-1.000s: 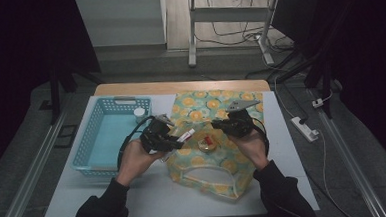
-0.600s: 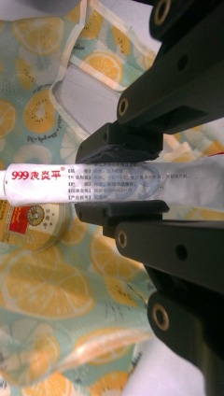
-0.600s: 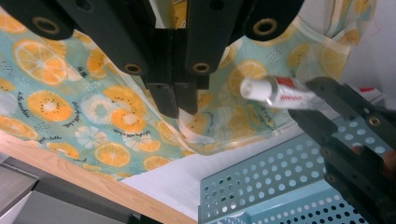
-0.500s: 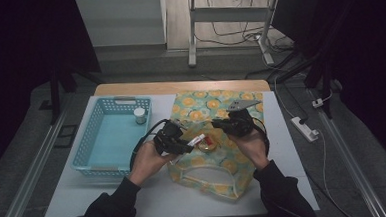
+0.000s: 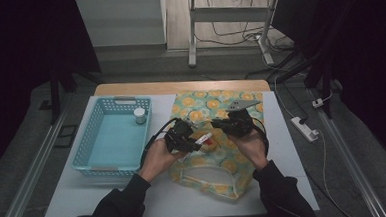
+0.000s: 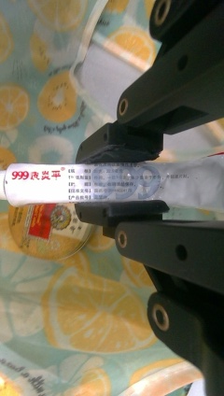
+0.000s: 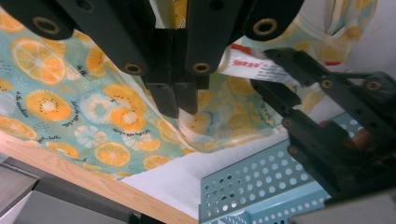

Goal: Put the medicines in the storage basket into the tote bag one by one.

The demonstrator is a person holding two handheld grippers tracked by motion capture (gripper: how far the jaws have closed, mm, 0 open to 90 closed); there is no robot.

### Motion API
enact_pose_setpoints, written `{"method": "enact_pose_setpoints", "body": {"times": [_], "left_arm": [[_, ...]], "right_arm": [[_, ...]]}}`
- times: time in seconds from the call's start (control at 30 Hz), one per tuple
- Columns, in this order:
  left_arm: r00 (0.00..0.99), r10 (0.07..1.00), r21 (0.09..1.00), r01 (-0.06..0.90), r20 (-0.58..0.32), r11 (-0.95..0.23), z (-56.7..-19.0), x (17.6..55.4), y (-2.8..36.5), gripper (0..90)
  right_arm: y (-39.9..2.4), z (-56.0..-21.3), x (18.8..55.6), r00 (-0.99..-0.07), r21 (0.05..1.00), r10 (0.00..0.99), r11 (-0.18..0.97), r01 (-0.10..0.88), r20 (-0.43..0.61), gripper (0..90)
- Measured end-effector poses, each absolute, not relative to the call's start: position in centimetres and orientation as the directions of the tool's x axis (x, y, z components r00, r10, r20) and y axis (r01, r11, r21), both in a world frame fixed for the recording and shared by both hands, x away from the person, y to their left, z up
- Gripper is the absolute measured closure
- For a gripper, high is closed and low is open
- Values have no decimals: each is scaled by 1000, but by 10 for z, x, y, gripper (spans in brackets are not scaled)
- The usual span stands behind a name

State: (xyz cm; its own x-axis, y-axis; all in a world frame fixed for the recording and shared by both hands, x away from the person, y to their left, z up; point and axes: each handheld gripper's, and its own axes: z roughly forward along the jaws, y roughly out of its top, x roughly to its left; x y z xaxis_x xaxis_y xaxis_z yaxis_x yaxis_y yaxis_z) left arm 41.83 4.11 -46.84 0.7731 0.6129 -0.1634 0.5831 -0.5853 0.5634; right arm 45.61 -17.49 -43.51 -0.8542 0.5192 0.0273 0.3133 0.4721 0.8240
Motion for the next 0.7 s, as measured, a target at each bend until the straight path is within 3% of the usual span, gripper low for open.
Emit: {"method": "enact_pose_setpoints", "body": {"times": [0.33,0.7], "left_arm": [[741,656,567,604,-142,-560,-478,435,38,718],[687,705,557,660,-176,-505,-488,456,43,718]], "right_arm": [[-176,-435,456,-853,826,521,468,313,28,900],[-174,-435,455,-857,828,515,469,307,26,900]]}}
